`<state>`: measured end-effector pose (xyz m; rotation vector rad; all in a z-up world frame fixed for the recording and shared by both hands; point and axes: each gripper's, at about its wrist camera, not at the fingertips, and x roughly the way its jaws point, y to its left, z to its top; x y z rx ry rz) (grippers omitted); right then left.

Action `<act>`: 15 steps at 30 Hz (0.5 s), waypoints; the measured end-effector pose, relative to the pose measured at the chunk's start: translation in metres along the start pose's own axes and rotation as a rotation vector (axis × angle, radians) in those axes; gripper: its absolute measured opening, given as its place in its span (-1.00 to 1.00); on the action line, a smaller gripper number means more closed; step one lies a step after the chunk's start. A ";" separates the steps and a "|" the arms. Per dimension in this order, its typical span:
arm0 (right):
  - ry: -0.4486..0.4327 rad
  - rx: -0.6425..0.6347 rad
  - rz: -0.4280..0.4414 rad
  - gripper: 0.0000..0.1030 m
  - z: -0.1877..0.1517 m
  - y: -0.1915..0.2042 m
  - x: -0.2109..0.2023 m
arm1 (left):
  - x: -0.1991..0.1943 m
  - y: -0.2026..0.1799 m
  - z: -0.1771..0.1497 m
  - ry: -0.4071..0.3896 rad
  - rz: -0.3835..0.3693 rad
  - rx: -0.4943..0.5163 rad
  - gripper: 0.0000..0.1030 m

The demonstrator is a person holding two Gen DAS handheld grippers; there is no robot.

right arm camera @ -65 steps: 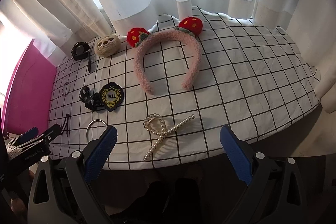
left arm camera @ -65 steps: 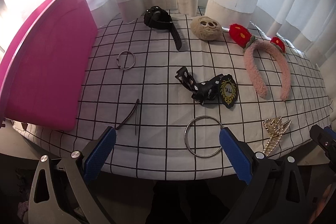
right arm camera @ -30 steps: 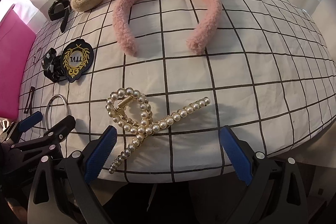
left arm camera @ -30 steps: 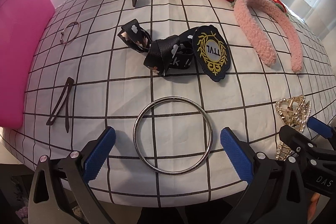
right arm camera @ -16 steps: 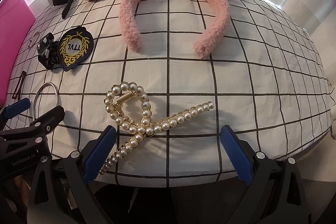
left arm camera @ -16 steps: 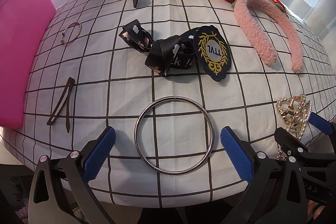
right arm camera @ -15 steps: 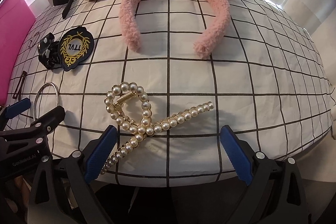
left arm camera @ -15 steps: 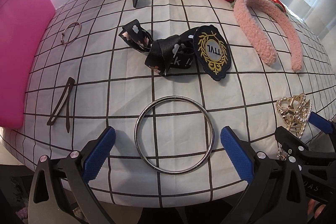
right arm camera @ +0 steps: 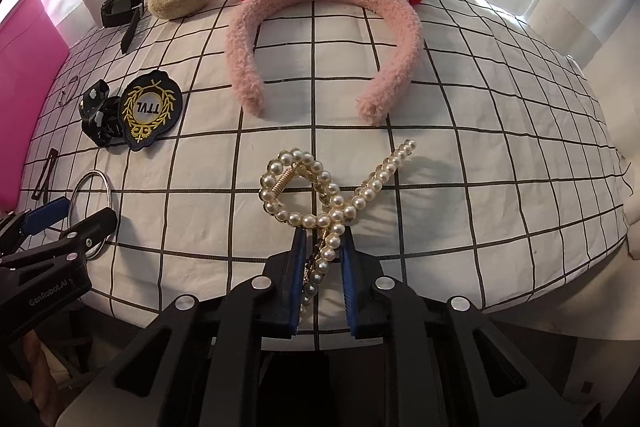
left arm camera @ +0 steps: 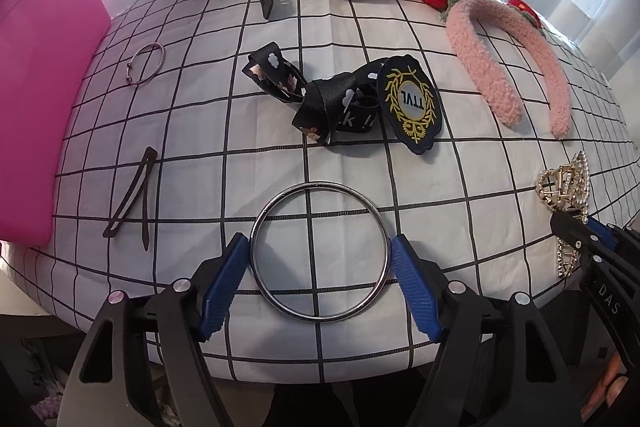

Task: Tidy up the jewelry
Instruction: 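Grasp the pearl hair clip with the right tool while the left tool grasps the silver ring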

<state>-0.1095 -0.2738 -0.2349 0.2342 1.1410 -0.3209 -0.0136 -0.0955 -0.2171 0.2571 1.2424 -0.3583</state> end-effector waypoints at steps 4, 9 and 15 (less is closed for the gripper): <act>-0.006 0.017 0.027 -0.78 0.001 -0.003 0.003 | -0.003 0.008 -0.007 -0.005 -0.010 -0.016 0.36; -0.024 0.009 0.043 -0.85 -0.007 0.001 -0.004 | -0.011 0.011 -0.008 -0.026 0.000 -0.017 0.36; -0.050 0.010 0.069 -0.85 -0.009 0.002 -0.013 | -0.026 0.013 -0.007 -0.062 0.001 -0.015 0.36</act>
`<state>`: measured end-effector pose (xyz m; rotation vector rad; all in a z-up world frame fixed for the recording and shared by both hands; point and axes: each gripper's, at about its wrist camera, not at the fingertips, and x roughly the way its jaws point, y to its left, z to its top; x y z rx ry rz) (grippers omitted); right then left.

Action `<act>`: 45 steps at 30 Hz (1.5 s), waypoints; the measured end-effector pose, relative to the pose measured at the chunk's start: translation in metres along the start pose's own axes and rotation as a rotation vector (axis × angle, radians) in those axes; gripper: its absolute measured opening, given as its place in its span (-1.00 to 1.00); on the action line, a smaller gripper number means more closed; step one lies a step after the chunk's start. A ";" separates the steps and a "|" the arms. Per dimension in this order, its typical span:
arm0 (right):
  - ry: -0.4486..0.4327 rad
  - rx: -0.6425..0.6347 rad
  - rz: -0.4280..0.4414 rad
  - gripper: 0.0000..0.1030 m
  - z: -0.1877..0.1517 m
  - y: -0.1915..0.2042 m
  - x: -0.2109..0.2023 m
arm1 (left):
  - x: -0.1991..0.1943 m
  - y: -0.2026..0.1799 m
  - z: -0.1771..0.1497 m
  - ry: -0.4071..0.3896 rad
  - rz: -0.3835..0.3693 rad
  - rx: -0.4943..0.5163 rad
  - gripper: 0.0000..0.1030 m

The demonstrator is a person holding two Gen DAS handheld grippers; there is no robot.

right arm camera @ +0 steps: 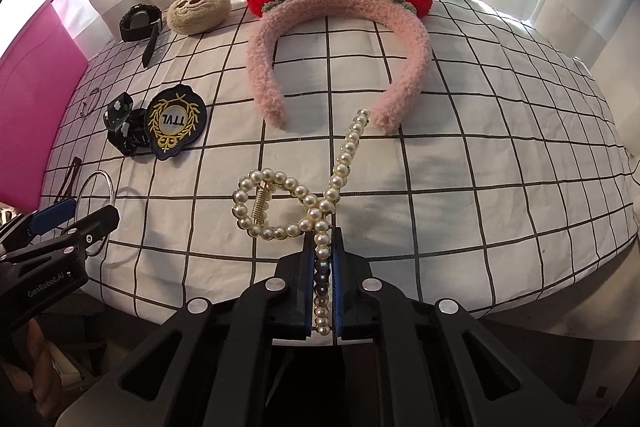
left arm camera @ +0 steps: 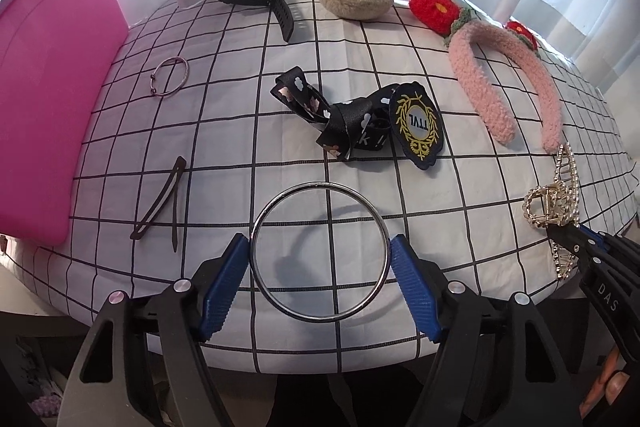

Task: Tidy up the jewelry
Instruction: 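Grasp the pearl hair clip with the right tool while the left tool grasps the silver ring, then carry both items over the pink tub and open both tools to drop them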

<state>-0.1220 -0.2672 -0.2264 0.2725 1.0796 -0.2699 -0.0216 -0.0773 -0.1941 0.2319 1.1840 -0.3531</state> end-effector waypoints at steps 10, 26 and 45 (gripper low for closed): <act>-0.074 -0.027 0.020 -0.85 0.015 0.013 -0.028 | -0.030 0.009 0.009 -0.074 -0.018 -0.023 0.36; -0.278 -0.204 0.121 -0.85 0.085 0.106 -0.109 | -0.155 0.075 0.051 -0.354 0.002 -0.133 0.36; -0.364 -0.551 0.396 -0.85 0.147 0.355 -0.145 | -0.209 0.273 0.054 -0.450 0.261 -0.416 0.36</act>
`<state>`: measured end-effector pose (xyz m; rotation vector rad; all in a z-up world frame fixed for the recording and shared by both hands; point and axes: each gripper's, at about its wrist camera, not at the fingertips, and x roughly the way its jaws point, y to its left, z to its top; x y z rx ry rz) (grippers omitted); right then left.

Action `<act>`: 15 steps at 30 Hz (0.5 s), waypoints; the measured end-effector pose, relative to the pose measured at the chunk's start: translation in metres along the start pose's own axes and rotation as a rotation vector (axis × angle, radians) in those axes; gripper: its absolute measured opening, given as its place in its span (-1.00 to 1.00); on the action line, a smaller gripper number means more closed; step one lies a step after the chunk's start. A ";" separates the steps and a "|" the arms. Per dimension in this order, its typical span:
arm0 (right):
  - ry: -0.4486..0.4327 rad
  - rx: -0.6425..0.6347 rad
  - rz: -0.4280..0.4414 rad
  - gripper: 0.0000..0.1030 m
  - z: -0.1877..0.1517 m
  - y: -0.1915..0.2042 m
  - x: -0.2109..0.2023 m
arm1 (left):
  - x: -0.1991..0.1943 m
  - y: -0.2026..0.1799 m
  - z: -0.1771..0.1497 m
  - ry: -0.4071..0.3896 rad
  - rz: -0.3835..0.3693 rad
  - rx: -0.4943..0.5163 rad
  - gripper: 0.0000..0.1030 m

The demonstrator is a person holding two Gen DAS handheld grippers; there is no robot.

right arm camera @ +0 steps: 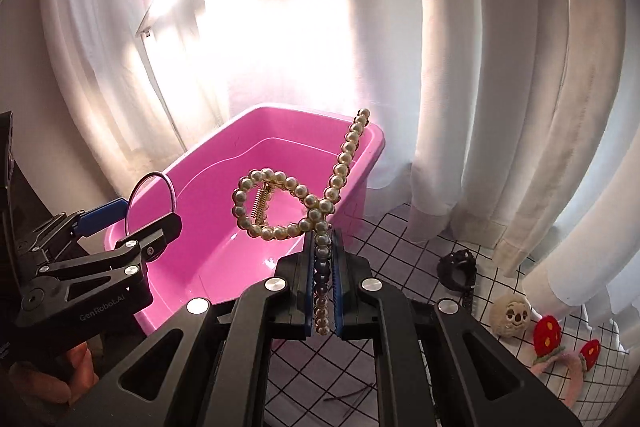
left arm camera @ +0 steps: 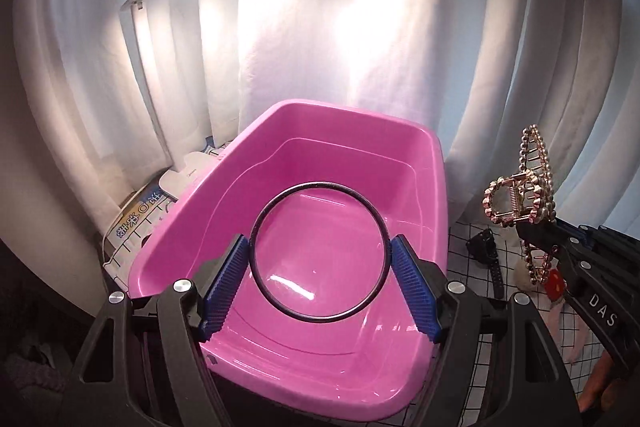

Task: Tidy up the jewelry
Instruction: 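Carry both items over the pink tub and open both tools to drop them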

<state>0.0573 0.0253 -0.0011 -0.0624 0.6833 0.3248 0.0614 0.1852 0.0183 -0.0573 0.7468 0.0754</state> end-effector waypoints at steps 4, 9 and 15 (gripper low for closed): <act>0.035 -0.020 0.021 -0.85 0.015 0.020 0.028 | 0.016 0.027 0.005 0.024 0.022 -0.042 0.36; 0.089 -0.052 0.036 -0.85 0.025 0.039 0.060 | 0.038 0.042 0.002 0.059 0.037 -0.064 0.36; 0.154 -0.084 0.045 -0.85 0.033 0.058 0.094 | 0.062 0.054 0.003 0.107 0.049 -0.093 0.36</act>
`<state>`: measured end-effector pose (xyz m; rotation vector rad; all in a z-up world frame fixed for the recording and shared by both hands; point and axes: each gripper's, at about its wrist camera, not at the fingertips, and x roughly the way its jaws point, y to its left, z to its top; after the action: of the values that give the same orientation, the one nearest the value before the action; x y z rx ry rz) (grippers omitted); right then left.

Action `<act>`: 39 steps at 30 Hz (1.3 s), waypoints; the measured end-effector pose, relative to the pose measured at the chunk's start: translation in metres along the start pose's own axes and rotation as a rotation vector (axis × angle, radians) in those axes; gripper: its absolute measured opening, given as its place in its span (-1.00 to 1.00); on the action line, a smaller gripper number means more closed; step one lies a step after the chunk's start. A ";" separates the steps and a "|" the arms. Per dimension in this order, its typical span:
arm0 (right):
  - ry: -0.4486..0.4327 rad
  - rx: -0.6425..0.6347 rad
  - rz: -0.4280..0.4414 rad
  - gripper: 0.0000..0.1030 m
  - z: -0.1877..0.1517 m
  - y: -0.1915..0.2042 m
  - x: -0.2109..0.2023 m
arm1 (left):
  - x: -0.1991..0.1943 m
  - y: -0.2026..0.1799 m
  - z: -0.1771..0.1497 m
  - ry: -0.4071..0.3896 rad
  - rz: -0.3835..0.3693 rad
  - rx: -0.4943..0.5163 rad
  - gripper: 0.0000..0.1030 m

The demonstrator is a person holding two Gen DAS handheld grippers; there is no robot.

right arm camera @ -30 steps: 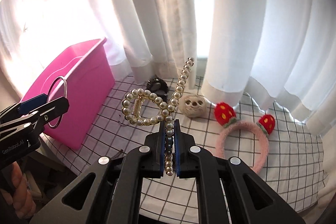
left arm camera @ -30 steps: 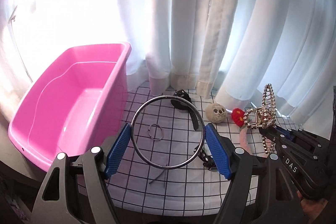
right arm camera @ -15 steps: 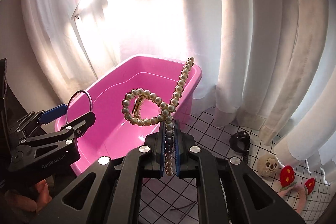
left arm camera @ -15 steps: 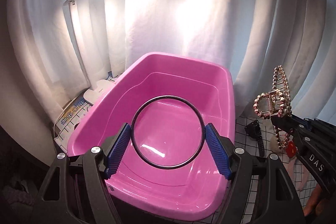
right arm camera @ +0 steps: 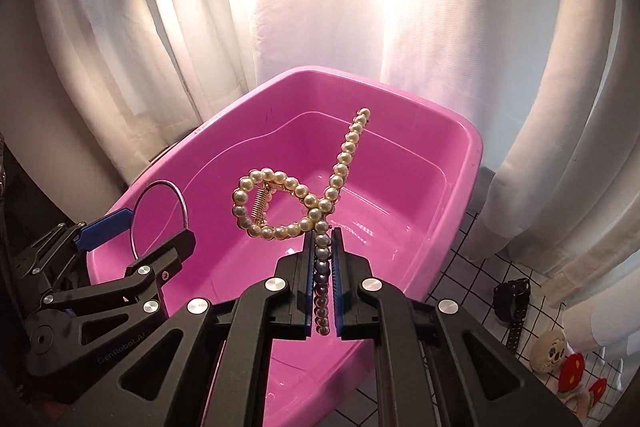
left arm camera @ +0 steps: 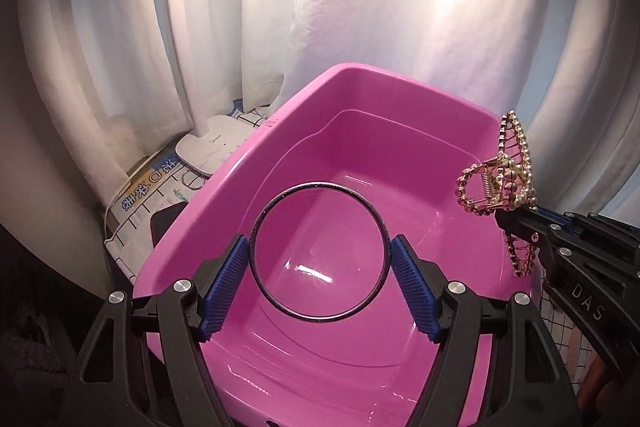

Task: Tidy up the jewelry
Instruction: 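Carry both items over the pink tub and open both tools to drop them, then move the right tool to the pink headband and the left tool to the black hair clip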

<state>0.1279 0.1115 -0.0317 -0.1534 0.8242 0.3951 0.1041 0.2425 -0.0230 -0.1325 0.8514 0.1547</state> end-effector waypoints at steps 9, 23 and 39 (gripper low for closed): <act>0.093 0.009 0.002 -0.84 0.009 0.000 0.035 | 0.020 0.005 0.003 0.067 0.013 -0.019 0.39; 0.042 0.015 -0.057 0.12 0.014 -0.007 0.019 | 0.013 0.027 -0.001 0.068 0.059 -0.082 0.67; -0.069 0.262 -0.102 0.12 -0.070 -0.115 -0.090 | -0.055 -0.034 -0.014 -0.019 -0.054 -0.008 0.73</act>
<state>0.0711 -0.0394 -0.0139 0.0610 0.7891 0.1927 0.0640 0.2024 0.0115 -0.1609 0.8275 0.1088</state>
